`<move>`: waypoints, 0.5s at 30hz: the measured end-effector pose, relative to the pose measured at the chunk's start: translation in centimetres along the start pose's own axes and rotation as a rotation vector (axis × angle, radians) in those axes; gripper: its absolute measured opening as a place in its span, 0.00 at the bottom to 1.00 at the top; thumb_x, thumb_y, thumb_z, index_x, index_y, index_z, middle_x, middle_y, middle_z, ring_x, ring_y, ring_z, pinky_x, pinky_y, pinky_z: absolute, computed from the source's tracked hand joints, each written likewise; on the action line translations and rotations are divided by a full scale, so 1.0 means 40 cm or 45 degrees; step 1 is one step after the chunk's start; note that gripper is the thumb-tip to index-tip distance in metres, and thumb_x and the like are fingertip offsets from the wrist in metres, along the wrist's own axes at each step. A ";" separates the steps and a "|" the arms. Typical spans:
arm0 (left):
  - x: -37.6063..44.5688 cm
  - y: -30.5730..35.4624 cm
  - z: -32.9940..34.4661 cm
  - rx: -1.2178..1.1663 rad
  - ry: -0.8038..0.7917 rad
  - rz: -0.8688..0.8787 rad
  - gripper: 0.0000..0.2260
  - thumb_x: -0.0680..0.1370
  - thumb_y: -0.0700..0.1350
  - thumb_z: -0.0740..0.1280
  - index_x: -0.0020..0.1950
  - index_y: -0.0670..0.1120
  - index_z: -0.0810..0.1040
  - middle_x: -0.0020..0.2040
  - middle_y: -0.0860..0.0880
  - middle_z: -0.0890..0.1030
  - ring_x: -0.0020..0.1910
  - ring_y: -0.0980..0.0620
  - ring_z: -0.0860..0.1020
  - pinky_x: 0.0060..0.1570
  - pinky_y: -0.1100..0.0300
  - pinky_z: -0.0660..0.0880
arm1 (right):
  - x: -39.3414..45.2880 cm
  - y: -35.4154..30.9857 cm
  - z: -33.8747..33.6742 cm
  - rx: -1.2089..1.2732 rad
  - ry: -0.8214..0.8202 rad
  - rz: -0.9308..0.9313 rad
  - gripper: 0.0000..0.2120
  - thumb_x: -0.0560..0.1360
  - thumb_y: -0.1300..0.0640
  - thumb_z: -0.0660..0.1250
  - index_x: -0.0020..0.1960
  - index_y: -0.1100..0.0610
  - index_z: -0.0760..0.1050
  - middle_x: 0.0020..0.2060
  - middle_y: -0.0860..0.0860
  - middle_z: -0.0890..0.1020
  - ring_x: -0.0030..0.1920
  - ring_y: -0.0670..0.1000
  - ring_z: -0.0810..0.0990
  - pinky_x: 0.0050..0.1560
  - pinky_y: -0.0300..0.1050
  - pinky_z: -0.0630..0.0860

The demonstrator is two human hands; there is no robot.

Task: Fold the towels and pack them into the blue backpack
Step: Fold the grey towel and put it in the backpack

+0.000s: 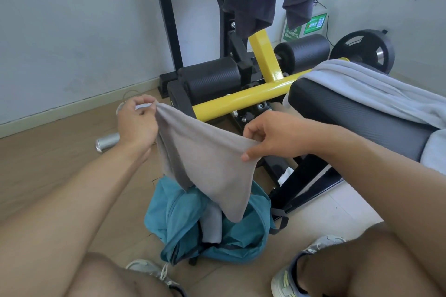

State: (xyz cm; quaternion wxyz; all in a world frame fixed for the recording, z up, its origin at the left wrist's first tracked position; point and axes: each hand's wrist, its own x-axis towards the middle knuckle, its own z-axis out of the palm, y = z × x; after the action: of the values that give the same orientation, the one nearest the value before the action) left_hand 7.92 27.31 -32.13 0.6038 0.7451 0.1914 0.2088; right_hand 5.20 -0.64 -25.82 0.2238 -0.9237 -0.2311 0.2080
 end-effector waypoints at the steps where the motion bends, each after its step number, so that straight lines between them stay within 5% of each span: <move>1: 0.003 -0.003 -0.003 0.039 -0.002 0.029 0.09 0.83 0.39 0.64 0.48 0.53 0.77 0.46 0.49 0.81 0.38 0.58 0.75 0.39 0.69 0.71 | -0.005 0.004 -0.012 -0.052 0.024 0.014 0.08 0.72 0.45 0.77 0.44 0.46 0.81 0.37 0.43 0.83 0.38 0.39 0.80 0.40 0.36 0.74; 4: 0.003 -0.004 -0.010 0.137 -0.008 0.081 0.06 0.83 0.40 0.64 0.53 0.50 0.78 0.38 0.51 0.77 0.32 0.56 0.70 0.25 0.72 0.65 | -0.013 0.019 -0.040 -0.173 0.126 0.101 0.07 0.72 0.45 0.77 0.44 0.46 0.82 0.37 0.43 0.83 0.40 0.43 0.80 0.41 0.39 0.75; 7: 0.009 -0.012 -0.013 0.155 -0.032 0.095 0.05 0.83 0.41 0.64 0.53 0.50 0.78 0.35 0.51 0.77 0.31 0.56 0.70 0.29 0.67 0.66 | -0.011 0.041 -0.049 -0.212 0.215 0.223 0.09 0.72 0.46 0.78 0.49 0.48 0.83 0.38 0.43 0.82 0.41 0.44 0.81 0.39 0.37 0.74; 11: -0.011 0.007 0.003 0.188 -0.146 0.159 0.06 0.83 0.42 0.64 0.54 0.51 0.80 0.38 0.52 0.81 0.32 0.63 0.73 0.35 0.68 0.69 | -0.008 0.076 -0.044 -0.329 0.199 0.431 0.29 0.70 0.45 0.79 0.68 0.48 0.75 0.45 0.44 0.79 0.46 0.47 0.79 0.50 0.44 0.77; 15: -0.026 0.031 0.006 0.178 -0.196 0.213 0.08 0.84 0.42 0.63 0.53 0.52 0.80 0.41 0.55 0.81 0.35 0.67 0.75 0.40 0.71 0.71 | -0.014 0.081 -0.050 -0.354 0.085 0.513 0.08 0.71 0.46 0.77 0.45 0.48 0.82 0.43 0.46 0.82 0.42 0.44 0.78 0.41 0.40 0.75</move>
State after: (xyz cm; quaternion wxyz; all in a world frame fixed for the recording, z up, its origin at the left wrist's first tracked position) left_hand 7.24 26.31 -31.04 0.5438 0.8126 0.0956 0.1867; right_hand 6.79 -4.12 -25.68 0.0562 -0.9794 -0.0611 0.1839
